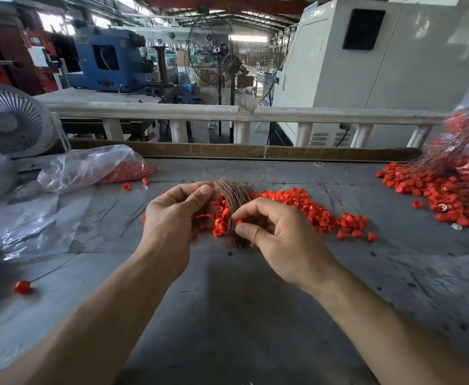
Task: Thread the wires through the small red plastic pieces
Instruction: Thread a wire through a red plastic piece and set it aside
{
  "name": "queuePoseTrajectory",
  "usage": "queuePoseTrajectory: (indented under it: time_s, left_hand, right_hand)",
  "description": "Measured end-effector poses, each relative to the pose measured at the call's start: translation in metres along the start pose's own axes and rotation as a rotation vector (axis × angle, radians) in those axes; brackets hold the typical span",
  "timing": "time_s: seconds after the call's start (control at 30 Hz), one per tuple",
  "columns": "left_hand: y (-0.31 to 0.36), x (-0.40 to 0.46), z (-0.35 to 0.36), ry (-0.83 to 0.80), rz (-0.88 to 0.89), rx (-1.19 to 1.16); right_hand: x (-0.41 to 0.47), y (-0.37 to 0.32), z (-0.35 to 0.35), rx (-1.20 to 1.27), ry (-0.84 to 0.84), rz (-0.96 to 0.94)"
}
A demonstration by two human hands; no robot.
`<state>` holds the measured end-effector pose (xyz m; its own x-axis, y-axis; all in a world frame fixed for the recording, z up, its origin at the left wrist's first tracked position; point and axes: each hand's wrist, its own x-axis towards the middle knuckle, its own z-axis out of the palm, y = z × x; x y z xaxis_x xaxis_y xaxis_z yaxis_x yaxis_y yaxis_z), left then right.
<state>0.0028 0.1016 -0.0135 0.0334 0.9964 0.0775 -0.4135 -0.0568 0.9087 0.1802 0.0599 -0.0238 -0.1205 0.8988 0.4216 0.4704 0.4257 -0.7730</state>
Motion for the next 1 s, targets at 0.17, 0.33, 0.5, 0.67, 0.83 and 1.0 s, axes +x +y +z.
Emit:
queuePoseTrajectory:
  time_s: [0.17, 0.33, 0.5, 0.67, 0.83, 1.0]
  left_hand:
    - [0.003, 0.002, -0.001, 0.018, -0.027, 0.06]
    - [0.002, 0.001, 0.0, 0.053, -0.003, 0.192]
    - [0.001, 0.001, 0.001, 0.064, 0.039, 0.304]
    - [-0.003, 0.001, 0.001, 0.063, 0.085, 0.403]
    - [-0.006, 0.003, -0.001, 0.04, 0.101, 0.486]
    - [-0.004, 0.002, 0.0, 0.042, 0.107, 0.499]
  right_hand:
    - [0.007, 0.01, -0.01, -0.199, 0.207, -0.022]
    - [0.015, 0.023, -0.045, -0.456, 0.488, 0.116]
    - [0.013, 0.047, -0.094, -0.658, 0.498, 0.5]
    - [0.009, 0.058, -0.11, -0.711, 0.43, 0.688]
    - [0.009, 0.058, -0.109, -0.753, 0.399, 0.719]
    - [0.011, 0.057, -0.105, -0.795, 0.365, 0.718]
